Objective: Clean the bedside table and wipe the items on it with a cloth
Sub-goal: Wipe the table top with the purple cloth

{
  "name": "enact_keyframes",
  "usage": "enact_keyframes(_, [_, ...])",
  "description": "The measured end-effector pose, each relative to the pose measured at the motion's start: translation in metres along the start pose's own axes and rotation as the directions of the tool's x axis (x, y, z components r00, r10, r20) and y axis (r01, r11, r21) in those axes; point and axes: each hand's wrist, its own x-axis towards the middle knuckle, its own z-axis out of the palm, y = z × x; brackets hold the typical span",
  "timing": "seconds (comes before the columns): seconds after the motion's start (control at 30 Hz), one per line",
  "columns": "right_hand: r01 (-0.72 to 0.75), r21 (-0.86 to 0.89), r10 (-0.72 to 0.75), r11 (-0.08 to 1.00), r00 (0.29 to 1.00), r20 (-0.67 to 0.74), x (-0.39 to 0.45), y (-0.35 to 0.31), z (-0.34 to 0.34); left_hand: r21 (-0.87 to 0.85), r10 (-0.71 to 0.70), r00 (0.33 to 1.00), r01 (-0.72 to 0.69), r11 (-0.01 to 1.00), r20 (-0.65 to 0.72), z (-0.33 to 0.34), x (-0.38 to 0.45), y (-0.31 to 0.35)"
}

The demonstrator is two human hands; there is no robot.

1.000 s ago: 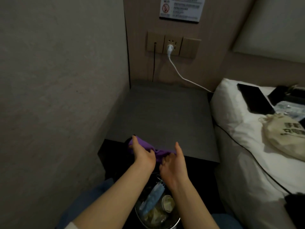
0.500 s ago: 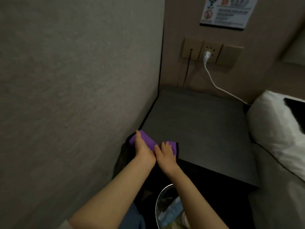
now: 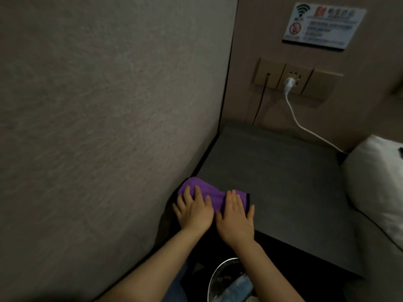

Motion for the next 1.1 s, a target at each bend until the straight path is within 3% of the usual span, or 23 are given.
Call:
enact_keyframes(0.47, [0.028,-0.107,-0.024,0.994,0.999,0.035,0.083,-0.014,-0.003,0.06,-0.045,0.986,0.036,0.998,0.159,-0.015,0.116,0.045])
enact_keyframes(0.6, [0.037,-0.135,-0.026,0.99,0.996,0.085,0.132,-0.009,-0.023,-0.103,0.037,0.963,-0.01,0.995,0.266,-0.012,0.163,0.063])
enact_keyframes(0.87, [0.047,-0.163,-0.032,0.985,0.995,0.091,0.223,0.012,-0.056,-0.274,0.11,0.964,-0.04,0.961,0.243,-0.002,0.243,0.125])
enact_keyframes(1.1, [0.022,-0.201,-0.018,0.979,1.0,0.023,0.302,0.029,-0.074,-0.146,0.225,0.954,-0.198,0.969,0.199,-0.001,0.298,0.181])
